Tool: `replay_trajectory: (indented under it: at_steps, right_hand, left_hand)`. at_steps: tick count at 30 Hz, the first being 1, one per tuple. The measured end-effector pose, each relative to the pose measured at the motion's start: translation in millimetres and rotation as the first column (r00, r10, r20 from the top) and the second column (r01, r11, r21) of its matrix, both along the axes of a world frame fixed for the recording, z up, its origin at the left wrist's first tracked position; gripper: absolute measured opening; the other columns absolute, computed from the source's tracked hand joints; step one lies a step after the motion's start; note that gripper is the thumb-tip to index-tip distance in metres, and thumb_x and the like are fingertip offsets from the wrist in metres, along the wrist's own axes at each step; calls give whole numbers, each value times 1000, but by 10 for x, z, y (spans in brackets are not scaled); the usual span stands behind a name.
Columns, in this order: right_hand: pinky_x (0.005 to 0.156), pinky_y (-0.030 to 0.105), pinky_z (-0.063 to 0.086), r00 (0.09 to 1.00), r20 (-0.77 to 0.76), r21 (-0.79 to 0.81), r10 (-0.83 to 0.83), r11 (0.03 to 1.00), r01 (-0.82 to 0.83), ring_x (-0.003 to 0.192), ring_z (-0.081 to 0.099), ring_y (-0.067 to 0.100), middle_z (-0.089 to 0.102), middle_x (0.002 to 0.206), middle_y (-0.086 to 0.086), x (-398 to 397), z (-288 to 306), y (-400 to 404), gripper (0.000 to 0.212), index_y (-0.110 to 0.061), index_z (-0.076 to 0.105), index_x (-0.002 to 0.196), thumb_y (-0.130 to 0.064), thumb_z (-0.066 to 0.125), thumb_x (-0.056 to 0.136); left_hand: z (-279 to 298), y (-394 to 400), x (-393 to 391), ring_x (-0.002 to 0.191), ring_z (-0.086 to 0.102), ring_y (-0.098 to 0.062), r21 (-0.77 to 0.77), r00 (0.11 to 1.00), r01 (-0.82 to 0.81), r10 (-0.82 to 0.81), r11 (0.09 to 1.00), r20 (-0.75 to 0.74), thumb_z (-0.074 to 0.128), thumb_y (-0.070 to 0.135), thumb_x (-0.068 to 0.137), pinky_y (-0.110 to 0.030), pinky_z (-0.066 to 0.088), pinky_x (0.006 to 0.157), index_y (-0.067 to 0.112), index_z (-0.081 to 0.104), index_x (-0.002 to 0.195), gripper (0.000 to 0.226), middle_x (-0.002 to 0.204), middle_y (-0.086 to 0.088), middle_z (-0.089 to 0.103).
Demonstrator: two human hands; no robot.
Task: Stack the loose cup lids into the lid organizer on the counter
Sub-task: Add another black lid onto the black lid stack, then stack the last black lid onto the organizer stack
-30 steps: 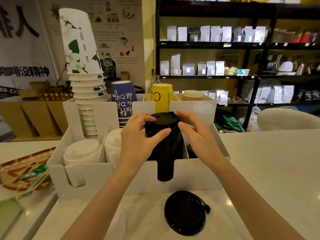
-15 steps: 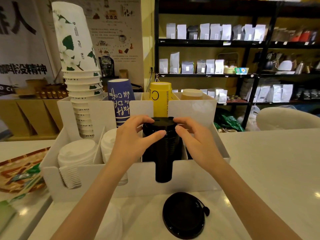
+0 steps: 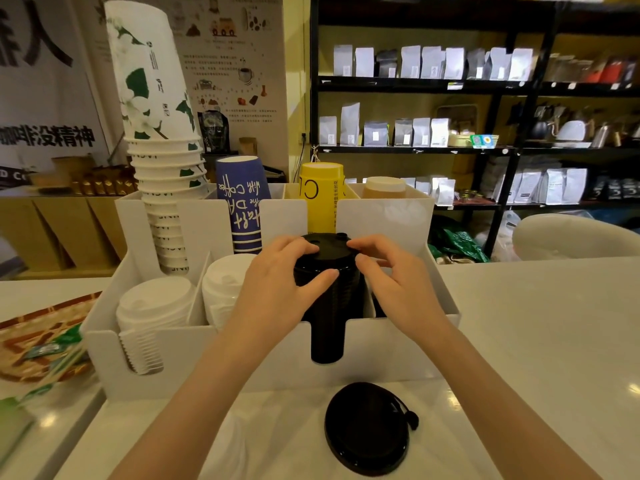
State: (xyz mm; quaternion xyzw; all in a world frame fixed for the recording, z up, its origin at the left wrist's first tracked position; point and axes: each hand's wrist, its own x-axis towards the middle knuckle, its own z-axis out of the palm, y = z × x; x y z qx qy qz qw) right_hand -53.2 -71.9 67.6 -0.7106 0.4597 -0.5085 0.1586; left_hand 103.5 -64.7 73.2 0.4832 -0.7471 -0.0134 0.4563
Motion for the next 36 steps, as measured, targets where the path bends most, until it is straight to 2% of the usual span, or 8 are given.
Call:
replay_trajectory:
  at_steps: [6,11,15,19,24,28,31,36]
  right_hand:
    - [79,0,30,996,-87,15,36,999,-35,110,49,5,58,123,-4,-7,-3,62,32,-23,49,121,-19,46,89]
    - [78,-8,24,985,-157,-19,64,997,-68,94,35,-24,37,109,-29,-39,-53,314,45,-38,32,124,-20,51,87]
    - [87,-5,23,972,-235,-51,-25,999,14,108,35,-12,39,122,-20,-221,-349,605,48,-33,31,131,-29,50,87]
    - [98,8,29,908,-412,-124,-77,992,28,115,42,2,53,125,-2,-408,-643,883,46,-24,36,128,-33,45,84]
    - [96,0,19,877,-476,-46,-72,997,57,115,29,-8,41,126,-16,-499,-858,1062,48,-31,28,133,-39,39,86]
    - [107,17,22,827,-562,35,-32,997,63,127,29,6,40,138,-7,-528,-988,1079,59,-22,29,136,-49,28,83]
    - [104,15,19,814,-581,93,9,994,55,126,31,9,42,138,-4,-520,-1067,1067,57,-19,31,135,-48,32,85]
    - [105,21,26,859,-507,206,71,978,41,123,34,8,46,135,-6,-494,-1079,1091,51,-23,34,133,-43,37,86]
  left_hand:
    - [-41,26,-35,106,43,-11,-21,999,-28,29,999,39,56,35,82,-18,28,86,18,51,114,37,120,-1,54]
    - [-77,43,-13,121,38,-15,-4,996,-33,34,999,84,53,33,84,-19,23,96,17,47,122,42,131,-3,49]
    - [-67,103,-1,128,33,-19,34,993,-21,17,999,120,52,34,84,-30,25,106,17,41,128,48,138,-5,43]
    - [-189,266,-91,136,24,-24,-120,958,-28,61,992,280,41,45,83,-38,18,110,19,39,129,53,144,-8,37]
    - [-477,534,-177,131,29,-14,-155,949,153,-101,976,300,43,37,85,-33,26,109,18,46,124,44,136,-5,49]
    - [-807,664,-116,127,31,-9,-11,927,214,-199,977,317,39,44,84,-22,20,108,17,47,123,48,133,-5,52]
    - [-992,766,-89,127,33,-7,149,940,206,-238,967,244,34,61,77,-26,26,109,19,43,127,66,138,0,44]
    - [-1127,839,-43,132,26,-9,403,928,159,-276,901,251,31,70,65,-15,15,103,26,25,136,84,146,5,29]
